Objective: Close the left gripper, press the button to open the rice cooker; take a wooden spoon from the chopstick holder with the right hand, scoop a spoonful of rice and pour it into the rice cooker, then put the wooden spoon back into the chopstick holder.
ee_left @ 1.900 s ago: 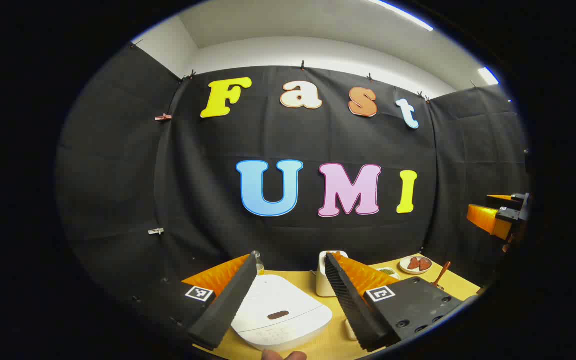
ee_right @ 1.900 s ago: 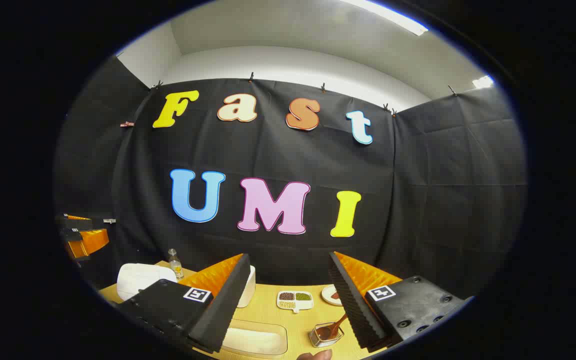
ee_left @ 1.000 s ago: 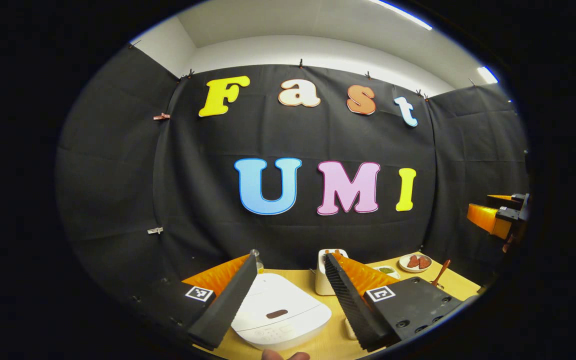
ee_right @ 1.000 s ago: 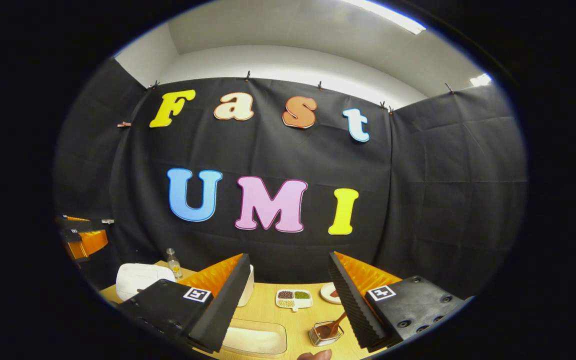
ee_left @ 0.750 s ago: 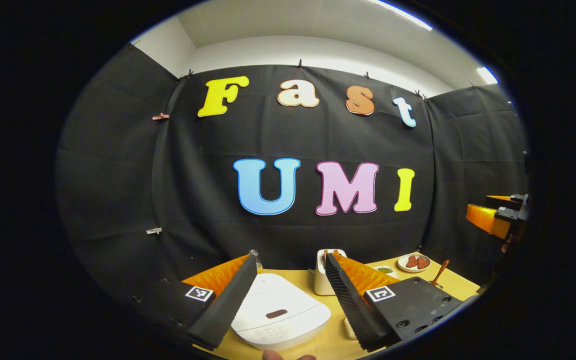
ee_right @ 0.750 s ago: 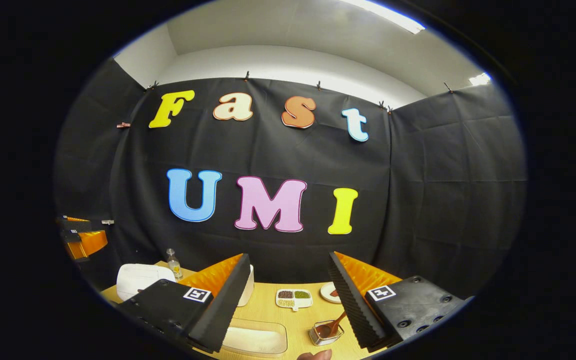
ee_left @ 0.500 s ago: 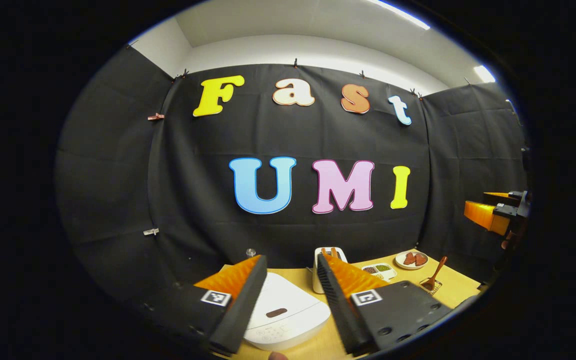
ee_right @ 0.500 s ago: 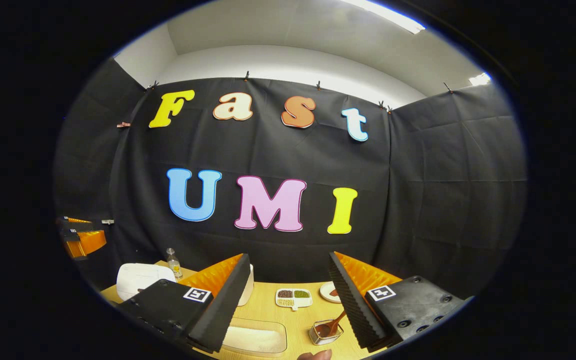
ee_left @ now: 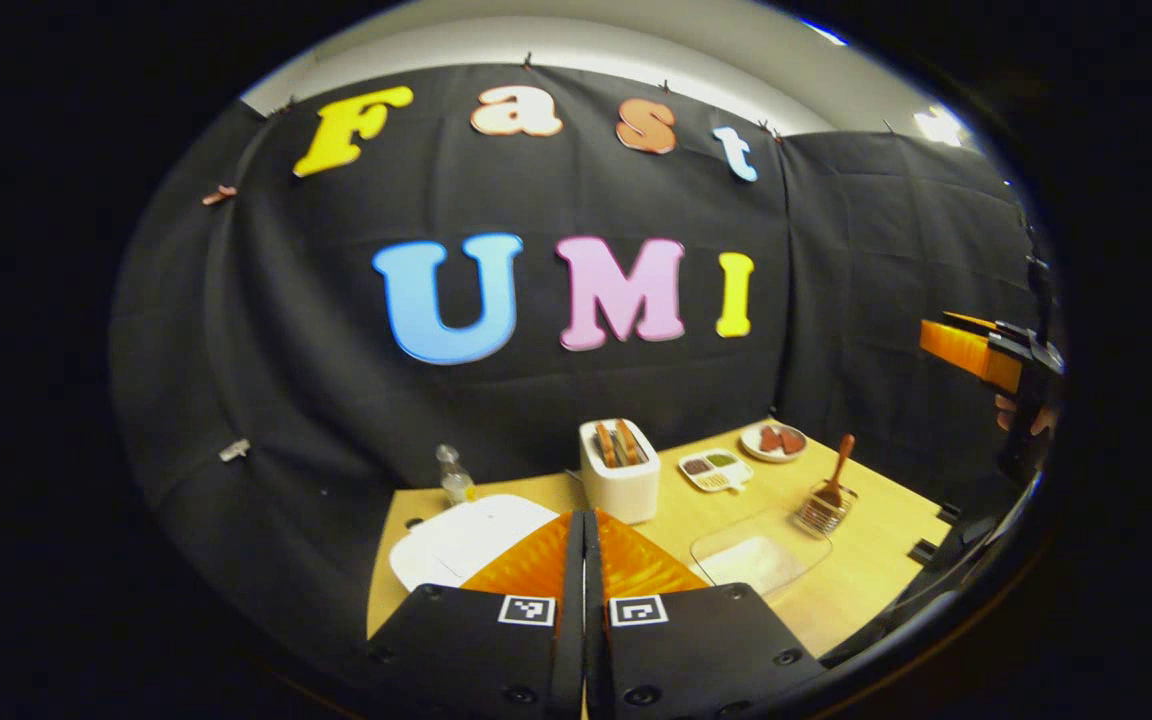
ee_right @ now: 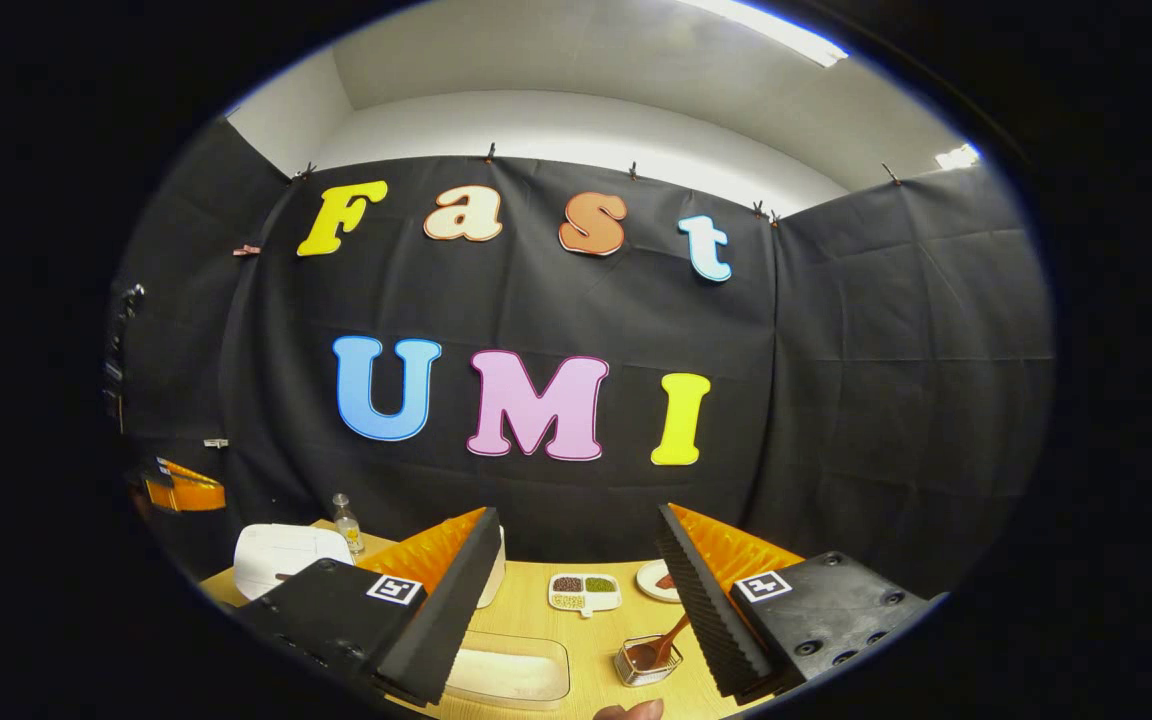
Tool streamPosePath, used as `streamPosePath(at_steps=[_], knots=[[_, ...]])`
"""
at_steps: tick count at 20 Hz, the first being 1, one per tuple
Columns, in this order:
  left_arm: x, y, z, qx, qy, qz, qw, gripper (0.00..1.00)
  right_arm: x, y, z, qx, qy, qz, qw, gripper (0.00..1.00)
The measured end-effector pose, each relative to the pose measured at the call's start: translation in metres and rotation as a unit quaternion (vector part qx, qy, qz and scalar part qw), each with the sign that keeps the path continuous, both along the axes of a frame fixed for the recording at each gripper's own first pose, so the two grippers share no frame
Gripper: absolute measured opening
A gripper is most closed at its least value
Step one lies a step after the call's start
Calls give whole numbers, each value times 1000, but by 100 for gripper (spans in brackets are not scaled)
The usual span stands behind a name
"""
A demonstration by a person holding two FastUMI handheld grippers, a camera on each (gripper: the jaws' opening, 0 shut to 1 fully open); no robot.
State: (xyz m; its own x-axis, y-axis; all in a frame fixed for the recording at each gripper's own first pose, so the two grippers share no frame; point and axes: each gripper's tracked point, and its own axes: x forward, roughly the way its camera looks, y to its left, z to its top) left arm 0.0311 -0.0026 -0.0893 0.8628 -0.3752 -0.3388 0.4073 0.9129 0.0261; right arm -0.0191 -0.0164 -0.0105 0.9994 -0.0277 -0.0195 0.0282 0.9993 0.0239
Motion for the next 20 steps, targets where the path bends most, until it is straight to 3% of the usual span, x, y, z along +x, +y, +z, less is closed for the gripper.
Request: streamPosePath(at_steps=[3,9,20], knots=[[12,6,-41,31,84,-52,995,6,-6,-6,-2,4,2,-5,1000,97],[42,19,-96,80,187,-118,972,6,-16,-25,-3,1,7,-21,1000,97],[65,24,-147,145,275,-138,941,6,-17,-41,-2,-14,11,-39,999,97]])
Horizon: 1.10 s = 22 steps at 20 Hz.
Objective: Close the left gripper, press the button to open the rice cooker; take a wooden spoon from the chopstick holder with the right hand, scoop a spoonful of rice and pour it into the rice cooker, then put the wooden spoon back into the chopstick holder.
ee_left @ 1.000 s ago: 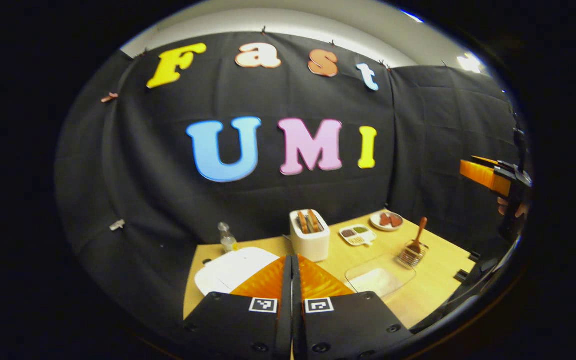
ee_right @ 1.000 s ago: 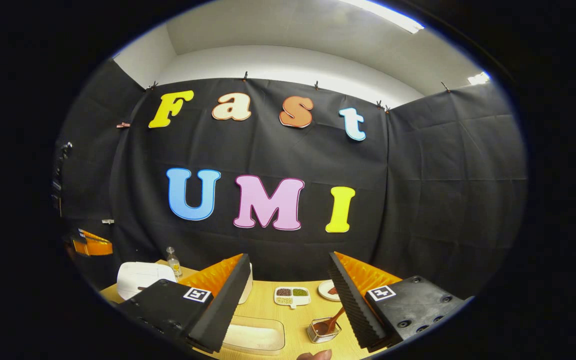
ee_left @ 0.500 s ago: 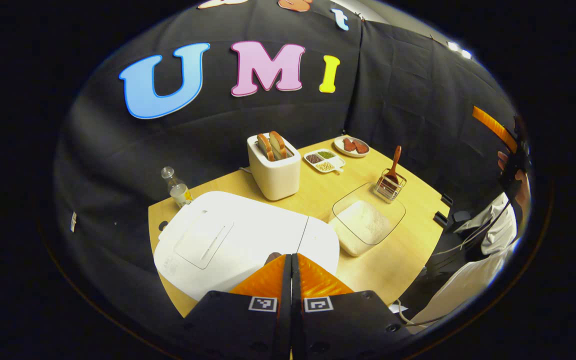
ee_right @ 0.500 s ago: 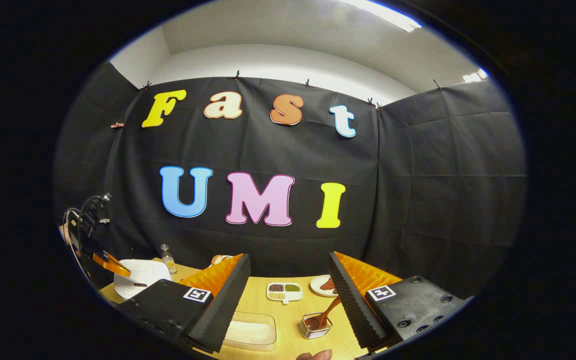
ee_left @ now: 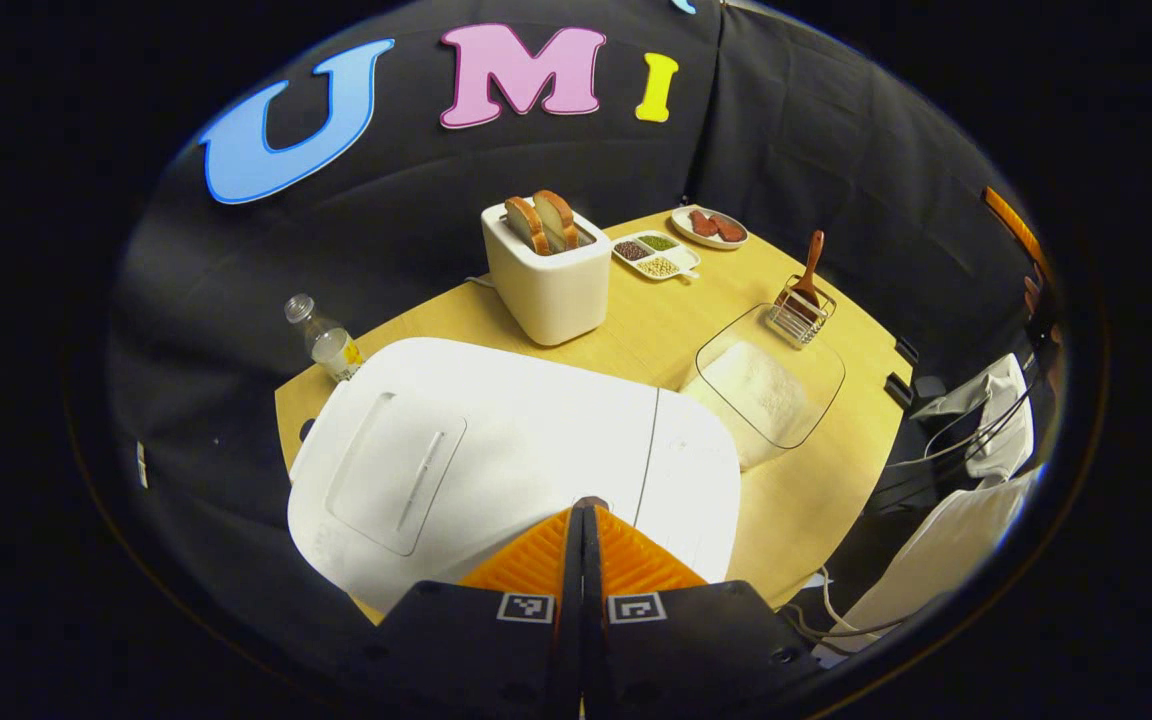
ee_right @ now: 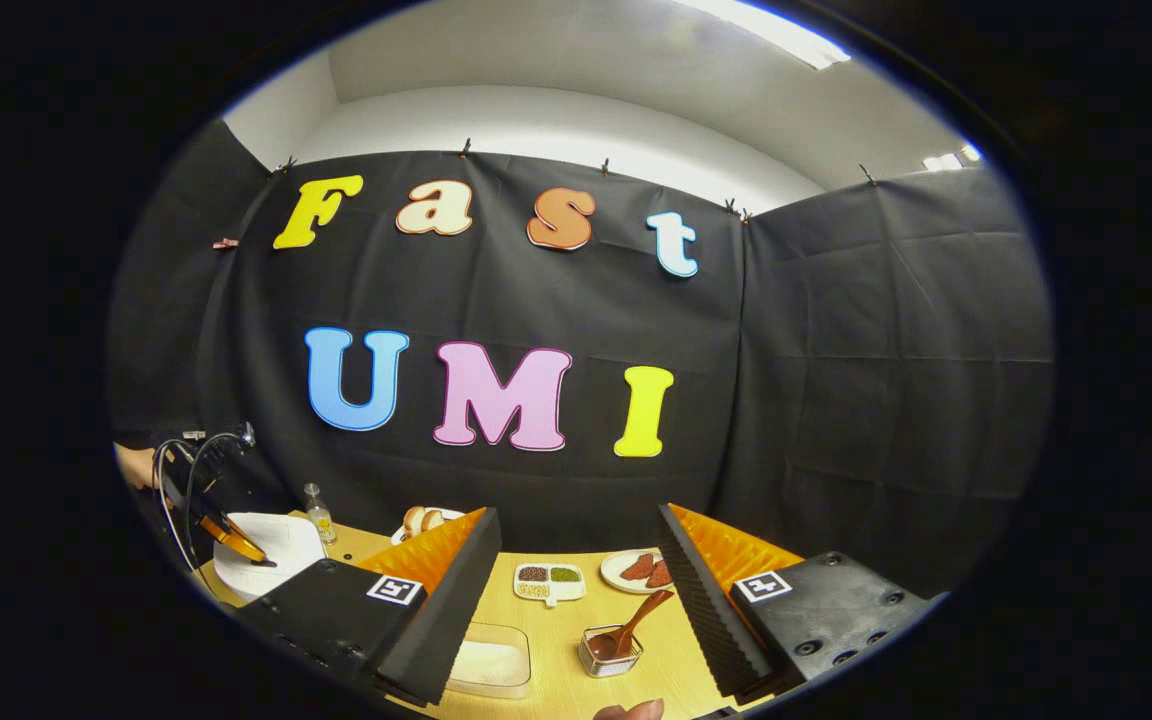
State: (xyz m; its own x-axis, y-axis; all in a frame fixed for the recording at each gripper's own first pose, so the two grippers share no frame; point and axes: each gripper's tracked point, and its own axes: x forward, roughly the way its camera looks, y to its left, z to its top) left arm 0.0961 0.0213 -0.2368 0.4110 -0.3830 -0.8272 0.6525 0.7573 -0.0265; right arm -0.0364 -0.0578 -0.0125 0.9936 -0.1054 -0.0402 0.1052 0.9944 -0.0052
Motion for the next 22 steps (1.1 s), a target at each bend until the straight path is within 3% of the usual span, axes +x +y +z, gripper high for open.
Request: streamPosePath(at_steps=[7,11,16,18,19,22], knots=[[-2,0,-10,50,4,-34,998,6,9,2,-4,-1,6,0,1000,97],[-1,1,-8,43,8,-28,999,6,8,3,-4,-1,3,-2,1000,97],[13,7,43,18,-101,-9,995,6,1,-6,4,-3,-14,-11,1000,96],[30,17,79,3,-180,26,983,6,-3,-7,10,3,-29,-12,1000,98],[39,24,99,0,-229,50,972,6,-5,-8,14,4,-39,-14,999,98],[56,56,160,-8,-358,146,922,6,-11,-3,21,11,-54,-8,998,97]])
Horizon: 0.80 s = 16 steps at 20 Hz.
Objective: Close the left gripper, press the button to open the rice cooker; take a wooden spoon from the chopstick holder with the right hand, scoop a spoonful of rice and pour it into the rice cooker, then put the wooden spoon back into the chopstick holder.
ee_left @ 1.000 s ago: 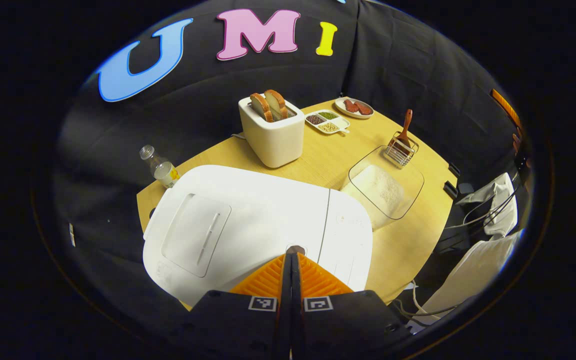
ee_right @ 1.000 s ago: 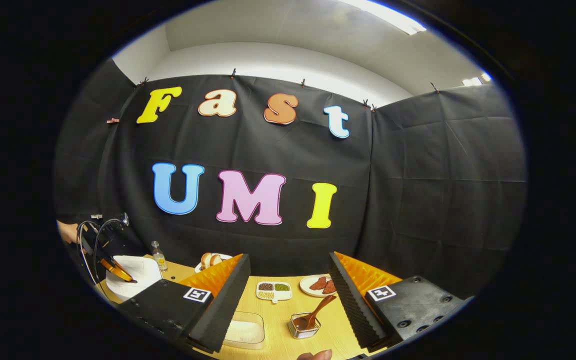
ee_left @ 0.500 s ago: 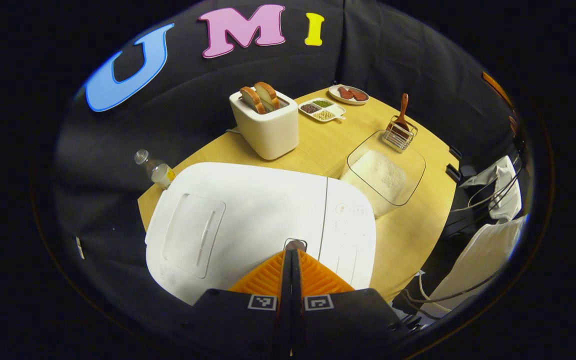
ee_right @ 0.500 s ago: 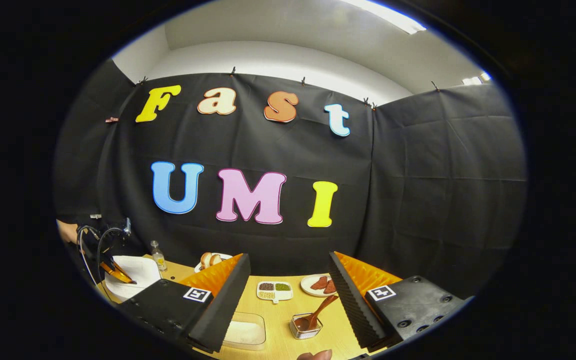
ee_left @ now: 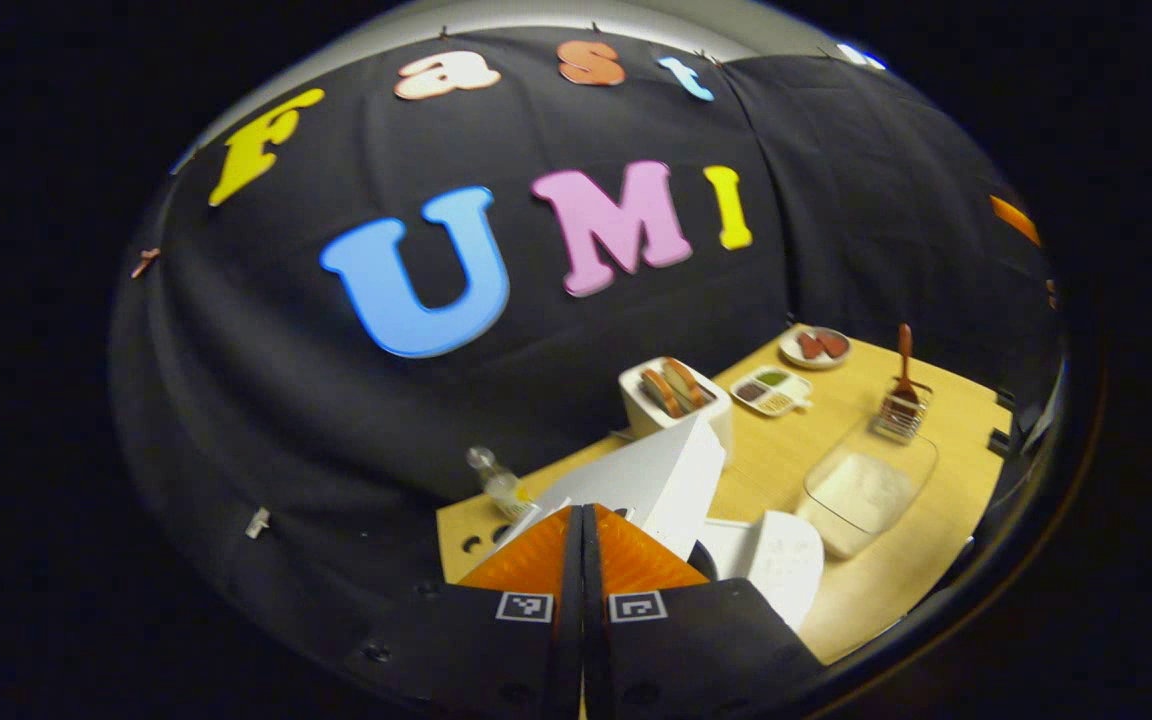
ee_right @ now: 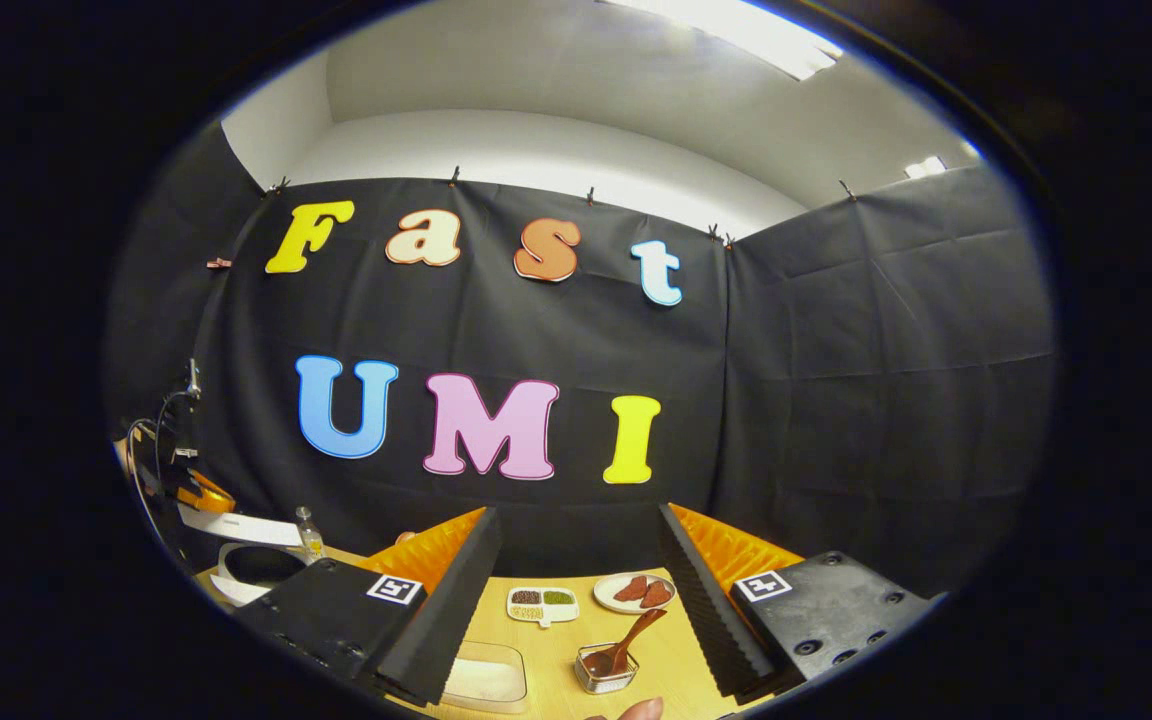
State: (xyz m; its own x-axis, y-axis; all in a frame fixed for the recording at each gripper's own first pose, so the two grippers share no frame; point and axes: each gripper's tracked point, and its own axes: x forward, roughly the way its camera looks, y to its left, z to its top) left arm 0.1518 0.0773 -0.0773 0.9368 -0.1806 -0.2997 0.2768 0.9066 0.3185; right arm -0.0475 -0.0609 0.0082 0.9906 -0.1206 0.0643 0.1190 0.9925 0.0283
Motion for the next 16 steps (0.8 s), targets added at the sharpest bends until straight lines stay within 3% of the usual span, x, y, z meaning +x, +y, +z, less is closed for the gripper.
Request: streamPosePath(at_steps=[5,6,7,11,12,16], knots=[[-26,-3,43,-58,-90,32,994,8,-4,9,-2,58,8,32,998,97],[-37,-6,51,-72,-107,35,991,12,-3,7,-5,71,13,37,997,97],[-45,-10,57,-85,-120,41,988,18,-1,3,-8,79,20,36,996,98],[-74,-21,61,-129,-140,77,979,93,10,-31,-19,37,17,14,999,98],[-79,-22,66,-135,-149,88,976,98,14,-35,-20,28,15,17,999,98],[-106,-41,85,-135,-183,116,967,97,36,-49,-53,12,52,38,998,97]])
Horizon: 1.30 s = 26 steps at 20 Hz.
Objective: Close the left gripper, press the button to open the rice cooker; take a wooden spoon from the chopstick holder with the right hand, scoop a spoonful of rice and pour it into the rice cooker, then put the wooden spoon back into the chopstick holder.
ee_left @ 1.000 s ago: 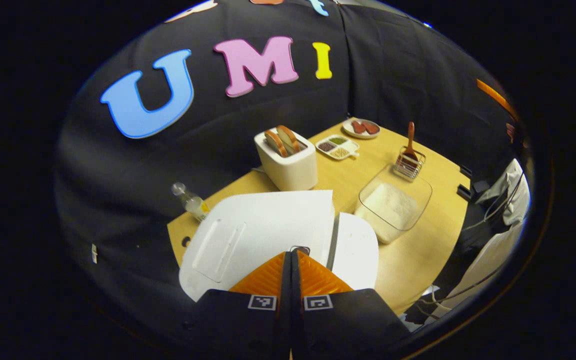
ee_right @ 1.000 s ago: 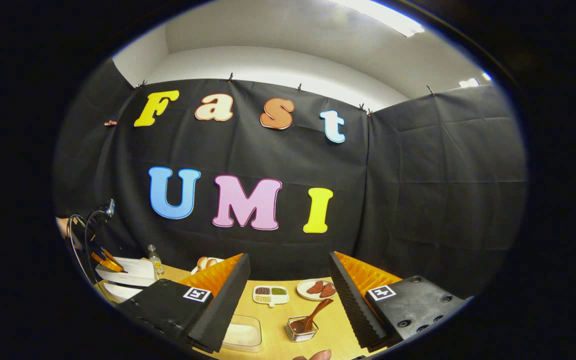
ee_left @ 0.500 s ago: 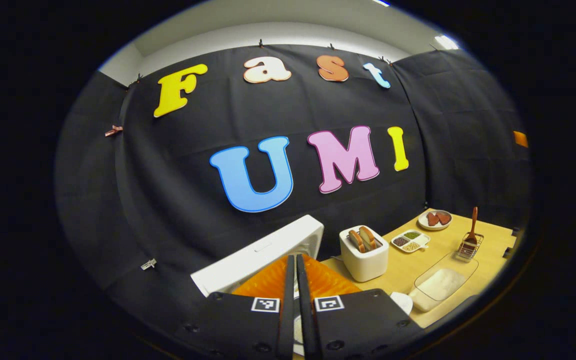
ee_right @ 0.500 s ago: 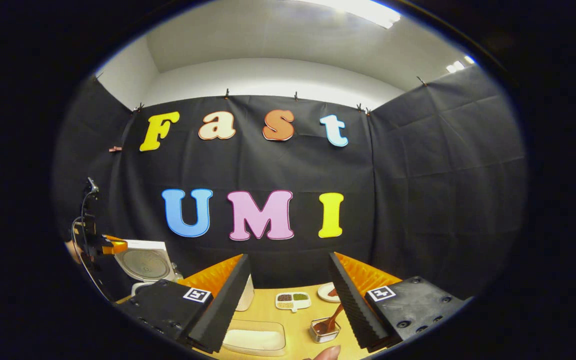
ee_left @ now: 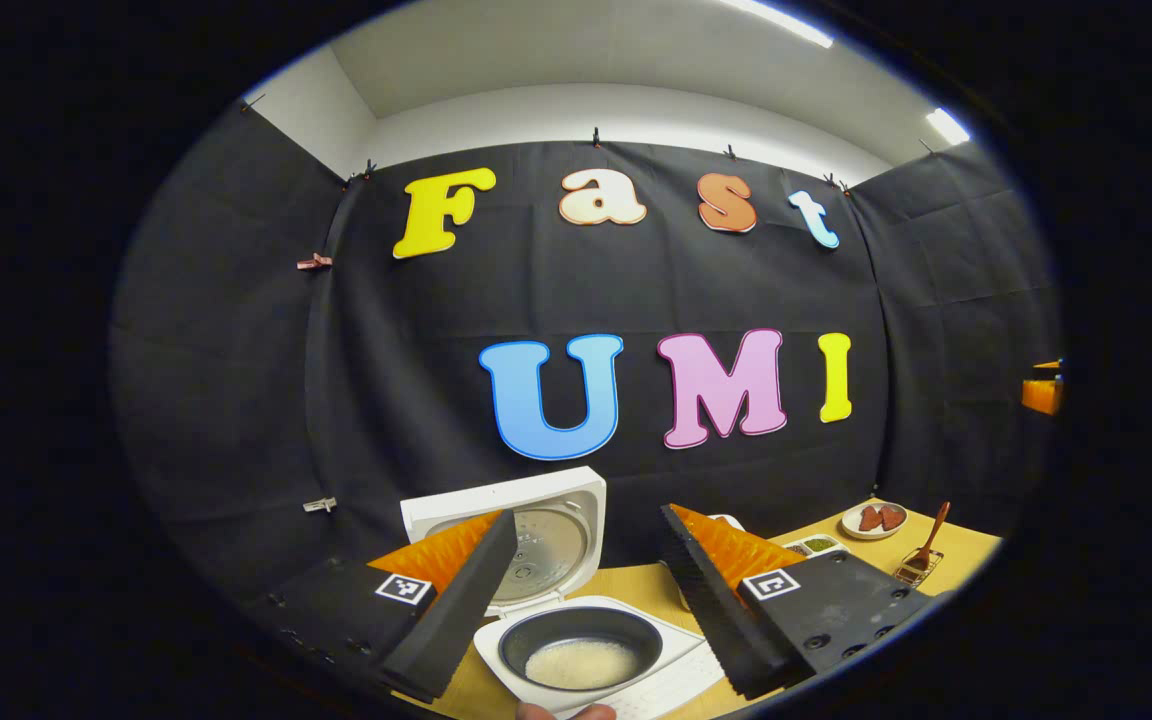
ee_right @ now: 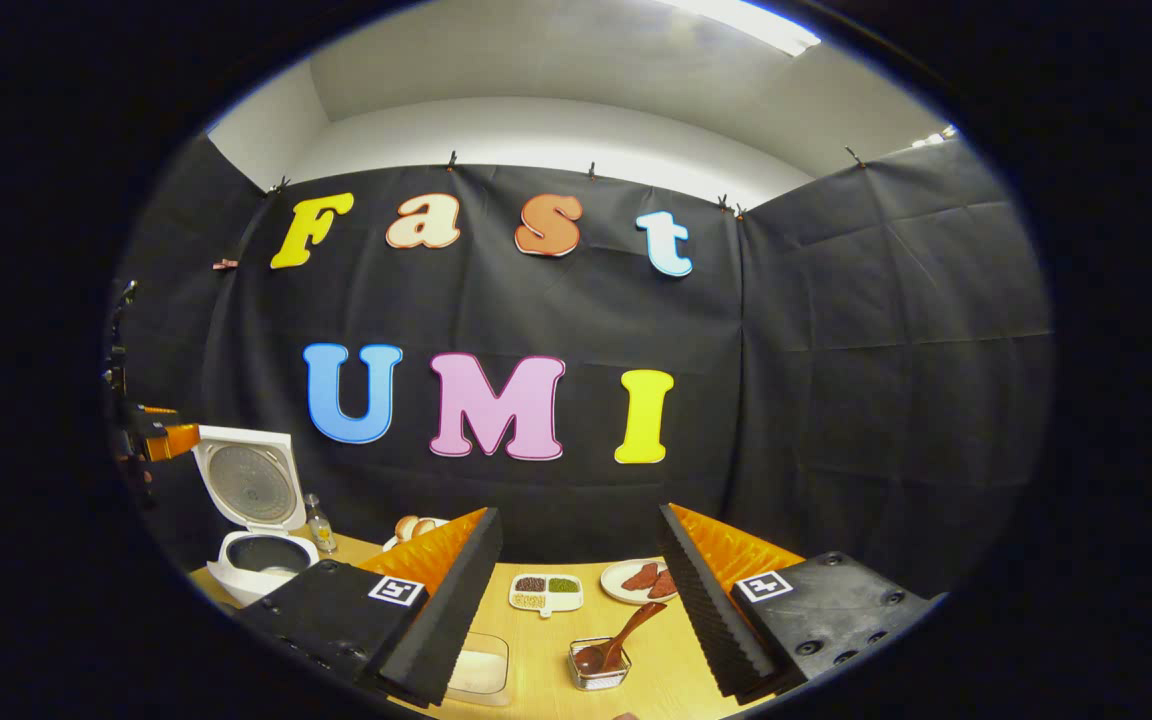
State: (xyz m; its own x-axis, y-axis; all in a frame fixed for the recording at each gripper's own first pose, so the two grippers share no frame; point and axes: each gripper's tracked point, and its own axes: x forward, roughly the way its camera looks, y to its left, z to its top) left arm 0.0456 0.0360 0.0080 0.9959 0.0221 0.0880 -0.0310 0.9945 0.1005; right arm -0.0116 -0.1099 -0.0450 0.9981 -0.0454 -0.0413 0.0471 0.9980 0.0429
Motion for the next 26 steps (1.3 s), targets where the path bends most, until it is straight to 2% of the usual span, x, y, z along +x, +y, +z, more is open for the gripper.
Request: streamPosePath(at_steps=[4,9,12,16,20,26], knots=[[-13,-37,6,10,1,3,1000,97,18,-11,-50,24,56,31,998,98],[-19,-76,-2,-27,19,5,999,97,34,-39,-122,61,120,44,990,98],[-20,-91,-12,-29,32,15,999,97,46,-56,-170,60,155,54,985,98],[-22,-104,-11,-14,37,32,999,97,63,-65,-222,98,193,81,973,96],[-19,-118,-11,-8,43,50,998,97,80,-68,-275,137,240,100,956,96],[-17,-137,-22,-8,64,80,995,97,102,-47,-325,190,289,149,927,84]])
